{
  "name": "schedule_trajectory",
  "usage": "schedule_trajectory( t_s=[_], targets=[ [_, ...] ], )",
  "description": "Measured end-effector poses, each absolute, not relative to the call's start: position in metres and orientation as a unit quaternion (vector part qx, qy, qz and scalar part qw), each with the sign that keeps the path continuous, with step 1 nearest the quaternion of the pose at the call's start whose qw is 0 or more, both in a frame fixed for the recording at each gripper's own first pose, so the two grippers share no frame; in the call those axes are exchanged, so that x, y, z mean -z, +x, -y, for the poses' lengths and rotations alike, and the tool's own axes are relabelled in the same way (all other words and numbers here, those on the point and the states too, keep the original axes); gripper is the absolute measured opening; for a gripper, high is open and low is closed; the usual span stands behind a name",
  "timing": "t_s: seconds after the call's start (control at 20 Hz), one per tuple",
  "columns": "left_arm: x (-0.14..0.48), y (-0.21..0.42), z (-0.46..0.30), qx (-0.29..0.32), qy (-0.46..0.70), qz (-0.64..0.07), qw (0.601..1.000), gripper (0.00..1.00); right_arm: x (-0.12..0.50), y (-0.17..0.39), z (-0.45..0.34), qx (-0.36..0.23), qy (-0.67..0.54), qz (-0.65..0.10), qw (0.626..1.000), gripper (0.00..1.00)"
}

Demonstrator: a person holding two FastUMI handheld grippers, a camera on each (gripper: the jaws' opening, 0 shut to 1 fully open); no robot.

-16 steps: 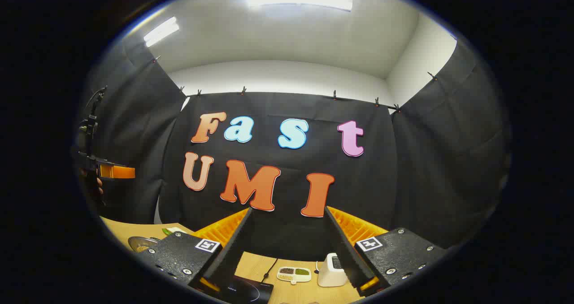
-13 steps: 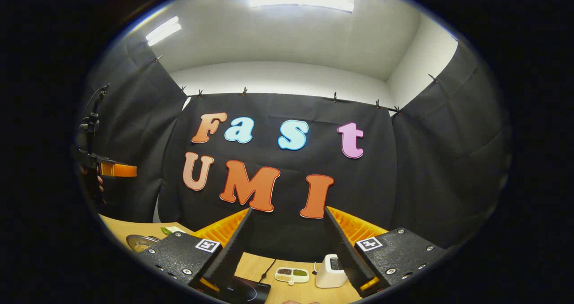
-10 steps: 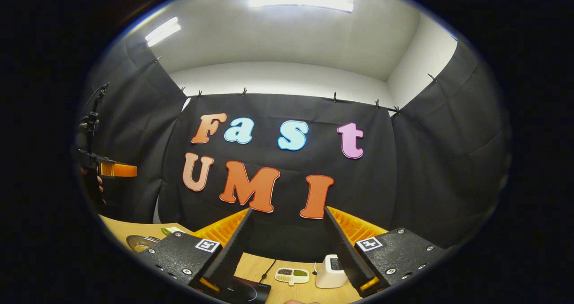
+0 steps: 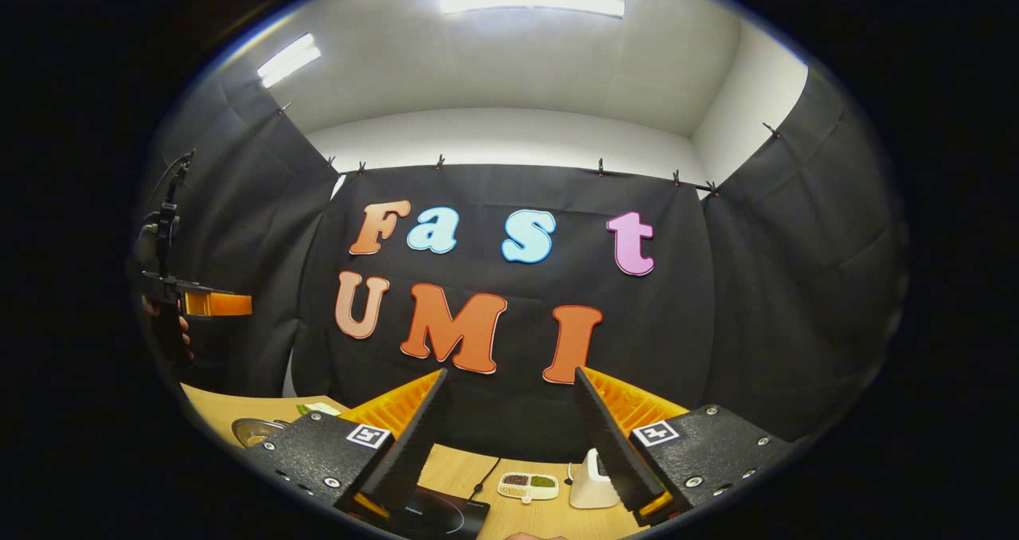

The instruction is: First push the handle of the pot to place it horizontally, then grasp the pot with both hands and set it on the induction cooktop.

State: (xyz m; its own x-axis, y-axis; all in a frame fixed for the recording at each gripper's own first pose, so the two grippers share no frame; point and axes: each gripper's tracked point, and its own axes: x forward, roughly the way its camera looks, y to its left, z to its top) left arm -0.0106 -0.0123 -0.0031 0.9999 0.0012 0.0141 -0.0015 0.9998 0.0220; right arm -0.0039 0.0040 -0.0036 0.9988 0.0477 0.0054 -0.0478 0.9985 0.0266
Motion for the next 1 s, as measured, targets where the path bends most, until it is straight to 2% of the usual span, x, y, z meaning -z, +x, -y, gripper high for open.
schedule_trajectory(
  t_s=[0.45, 0.55, 0.65, 0.75, 0.8, 1.0],
  targets=[
    [0.036, -0.025, -0.009, 0.019, 0.002, -0.030, 0.999, 0.87, 0.009, -0.006, -0.045, -0.060, 0.027, -0.003, 0.998, 0.95],
    [0.049, -0.027, -0.009, 0.033, 0.005, -0.042, 0.999, 0.90, 0.012, -0.010, -0.055, -0.069, 0.030, -0.005, 0.997, 0.95],
    [0.069, -0.029, -0.010, 0.041, 0.013, -0.066, 0.997, 0.76, 0.013, -0.013, -0.059, -0.071, 0.026, -0.002, 0.997, 0.95],
    [0.092, -0.033, -0.010, 0.050, 0.027, -0.096, 0.994, 0.70, 0.014, -0.016, -0.060, -0.068, 0.022, 0.003, 0.997, 0.95],
    [0.105, -0.035, -0.007, 0.061, 0.036, -0.115, 0.991, 0.53, 0.015, -0.017, -0.062, -0.068, 0.022, 0.004, 0.997, 0.95],
    [0.156, -0.045, -0.013, 0.067, 0.087, -0.195, 0.975, 0.38, 0.025, -0.019, -0.067, -0.072, 0.021, -0.001, 0.997, 0.95]
  ],
)
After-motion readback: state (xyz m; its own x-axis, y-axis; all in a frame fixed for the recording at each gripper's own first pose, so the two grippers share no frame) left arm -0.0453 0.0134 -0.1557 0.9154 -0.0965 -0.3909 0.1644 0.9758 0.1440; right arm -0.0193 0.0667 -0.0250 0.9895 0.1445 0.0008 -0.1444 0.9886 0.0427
